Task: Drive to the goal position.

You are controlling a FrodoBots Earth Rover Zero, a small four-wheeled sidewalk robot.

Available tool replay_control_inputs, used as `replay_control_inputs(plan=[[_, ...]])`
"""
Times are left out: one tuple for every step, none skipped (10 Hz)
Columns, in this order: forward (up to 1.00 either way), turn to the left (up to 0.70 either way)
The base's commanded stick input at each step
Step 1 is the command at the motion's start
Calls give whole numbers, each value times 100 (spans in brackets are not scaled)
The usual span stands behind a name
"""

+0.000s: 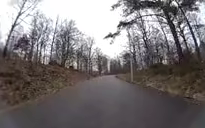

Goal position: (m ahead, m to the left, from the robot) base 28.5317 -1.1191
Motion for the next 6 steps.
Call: replay_control_inputs(plan=[[100,0],[100,0],[100,0],[100,0],[100,0],[100,0]])
